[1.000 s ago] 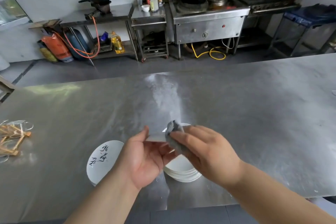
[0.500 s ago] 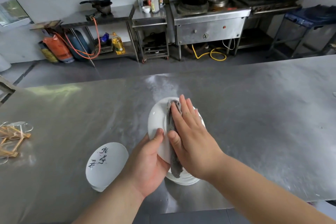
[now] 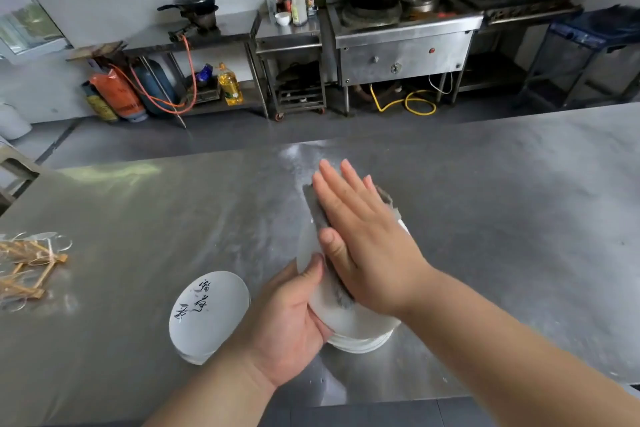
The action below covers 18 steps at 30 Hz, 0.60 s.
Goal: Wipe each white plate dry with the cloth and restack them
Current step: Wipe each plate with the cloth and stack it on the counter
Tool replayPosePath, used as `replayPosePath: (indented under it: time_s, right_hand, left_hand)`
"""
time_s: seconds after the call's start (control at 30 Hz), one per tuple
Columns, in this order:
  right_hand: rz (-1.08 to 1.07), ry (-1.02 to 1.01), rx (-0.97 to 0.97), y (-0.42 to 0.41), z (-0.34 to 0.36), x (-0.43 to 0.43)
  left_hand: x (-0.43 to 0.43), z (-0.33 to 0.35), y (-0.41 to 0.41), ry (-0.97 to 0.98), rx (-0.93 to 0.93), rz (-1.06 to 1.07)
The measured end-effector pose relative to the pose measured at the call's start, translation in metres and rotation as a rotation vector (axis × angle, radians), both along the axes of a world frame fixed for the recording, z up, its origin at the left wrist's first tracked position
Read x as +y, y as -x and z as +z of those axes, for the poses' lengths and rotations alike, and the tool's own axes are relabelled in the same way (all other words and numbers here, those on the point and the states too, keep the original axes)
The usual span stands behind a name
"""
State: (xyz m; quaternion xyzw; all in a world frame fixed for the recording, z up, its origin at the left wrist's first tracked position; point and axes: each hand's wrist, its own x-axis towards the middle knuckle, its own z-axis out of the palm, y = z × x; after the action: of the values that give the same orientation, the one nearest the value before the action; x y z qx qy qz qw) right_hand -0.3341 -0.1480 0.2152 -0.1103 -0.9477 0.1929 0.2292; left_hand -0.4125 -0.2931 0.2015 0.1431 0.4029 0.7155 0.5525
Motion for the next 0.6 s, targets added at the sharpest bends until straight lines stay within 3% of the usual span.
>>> replayPosePath:
  time_s: [0.13,0.2,0.33,0.47,0.53,0.6]
  right_hand:
    - [-0.156,0.197,-0.093,-0.001,-0.001,0.022]
    - [-0.125,0.252,-0.067,-0.013,-0.009,0.012]
    - [0.035,-0.021,0.096,-0.018,-0.005,-0.001]
    - [0.148,-0.092,0.150,-0.003,0.021,0.009]
    - [0.066,-0.020,0.162,-0.002,0.023,0.016]
    - [-0.128,0.185,0.139,-0.007,0.013,0.022]
  left_hand:
    - [-0.004,0.012,0.023,-0.040,0.011,0.060]
    - [-0.009,0.014,0.030,-0.002,0.036,0.064]
    - [-0.011,0.015,0.024,0.103,0.174,-0.083]
    - [-0.008,0.017,0.020,0.109,0.238,-0.124]
    - [-0.010,0.019,0.024,0.066,0.211,-0.126]
    - [-0.015,0.018,0.028,0.028,0.160,-0.102]
